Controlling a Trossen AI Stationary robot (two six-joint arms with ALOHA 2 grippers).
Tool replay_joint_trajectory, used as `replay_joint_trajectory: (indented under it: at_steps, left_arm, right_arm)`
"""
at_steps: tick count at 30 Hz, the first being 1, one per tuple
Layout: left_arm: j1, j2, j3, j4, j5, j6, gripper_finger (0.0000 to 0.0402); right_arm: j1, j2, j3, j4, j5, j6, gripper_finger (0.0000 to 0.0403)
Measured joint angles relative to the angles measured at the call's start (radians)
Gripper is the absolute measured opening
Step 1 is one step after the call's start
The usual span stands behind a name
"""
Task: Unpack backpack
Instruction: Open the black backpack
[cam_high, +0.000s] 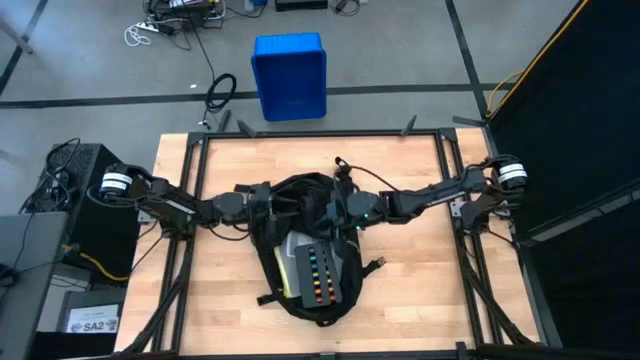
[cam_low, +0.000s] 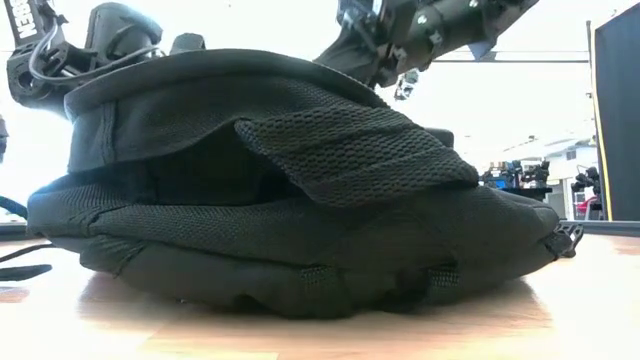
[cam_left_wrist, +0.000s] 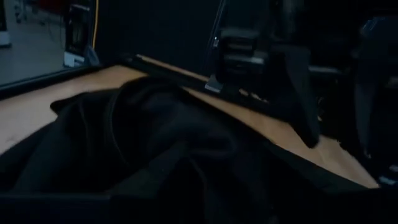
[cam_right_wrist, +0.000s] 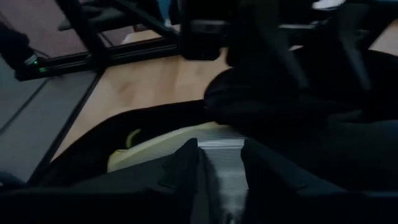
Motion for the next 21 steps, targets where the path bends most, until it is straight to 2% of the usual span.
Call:
replay_joint_trajectory:
  at_steps: [10, 21]
  left_arm:
    - [0.0, 0.0, 0.0, 0.06, 0.017, 0.002, 0.0176]
    - [0.0, -0.001, 0.0, 0.189, 0.093, 0.003, 0.0176]
  right_arm:
    - [0.082, -0.01, 0.001, -0.008, 0.031, -0.008, 0.0107]
    - [0.154, -0.01, 0.001, -0.009, 0.031, -0.009, 0.0109]
